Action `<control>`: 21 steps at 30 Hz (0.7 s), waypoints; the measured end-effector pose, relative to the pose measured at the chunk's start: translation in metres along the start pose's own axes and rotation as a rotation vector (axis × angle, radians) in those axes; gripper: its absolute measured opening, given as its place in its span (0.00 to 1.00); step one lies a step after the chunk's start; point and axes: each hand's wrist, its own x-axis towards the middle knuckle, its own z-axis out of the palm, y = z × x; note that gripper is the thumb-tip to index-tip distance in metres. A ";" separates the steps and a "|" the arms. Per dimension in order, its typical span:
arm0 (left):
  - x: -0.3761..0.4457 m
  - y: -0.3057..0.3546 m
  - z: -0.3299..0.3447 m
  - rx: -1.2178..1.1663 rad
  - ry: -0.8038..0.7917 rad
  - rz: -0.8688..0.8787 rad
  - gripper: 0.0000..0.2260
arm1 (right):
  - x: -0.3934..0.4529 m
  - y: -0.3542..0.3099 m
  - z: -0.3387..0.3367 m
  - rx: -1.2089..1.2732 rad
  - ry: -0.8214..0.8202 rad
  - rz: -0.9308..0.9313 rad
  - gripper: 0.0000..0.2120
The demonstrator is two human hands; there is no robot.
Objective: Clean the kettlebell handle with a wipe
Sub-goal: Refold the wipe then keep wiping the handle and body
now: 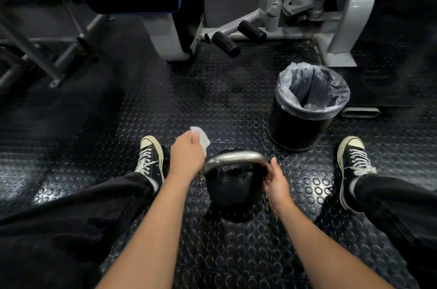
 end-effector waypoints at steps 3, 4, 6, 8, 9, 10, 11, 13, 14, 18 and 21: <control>0.024 0.012 -0.001 0.252 -0.183 0.201 0.16 | 0.001 0.001 -0.002 0.010 -0.008 0.004 0.23; 0.033 0.013 0.002 0.307 -0.258 0.227 0.17 | 0.002 0.001 -0.002 0.015 -0.010 0.005 0.26; 0.048 0.013 0.009 0.400 -0.415 0.263 0.17 | 0.002 0.001 -0.003 0.028 -0.023 0.013 0.30; 0.058 0.009 0.015 0.485 -0.560 0.279 0.18 | 0.003 0.001 -0.004 0.037 -0.034 0.025 0.32; 0.060 0.007 0.017 0.527 -0.624 0.271 0.18 | 0.004 0.001 -0.004 0.040 -0.032 0.025 0.32; 0.063 0.004 0.019 0.563 -0.680 0.264 0.18 | 0.005 0.003 -0.005 0.042 -0.031 0.023 0.31; 0.064 0.002 0.020 0.590 -0.724 0.260 0.17 | 0.006 0.003 -0.006 0.042 -0.024 0.021 0.30; 0.066 0.001 0.021 0.611 -0.779 0.253 0.17 | 0.007 0.004 -0.005 0.029 -0.018 0.014 0.27; 0.066 0.004 0.022 0.608 -0.795 0.252 0.18 | 0.008 0.006 -0.005 0.022 -0.012 0.014 0.25; 0.063 0.021 0.023 0.566 -0.820 0.282 0.18 | 0.009 0.006 -0.005 0.013 0.007 -0.007 0.25; 0.064 0.021 0.022 0.554 -0.815 0.299 0.18 | 0.006 0.004 -0.005 0.024 -0.025 -0.001 0.21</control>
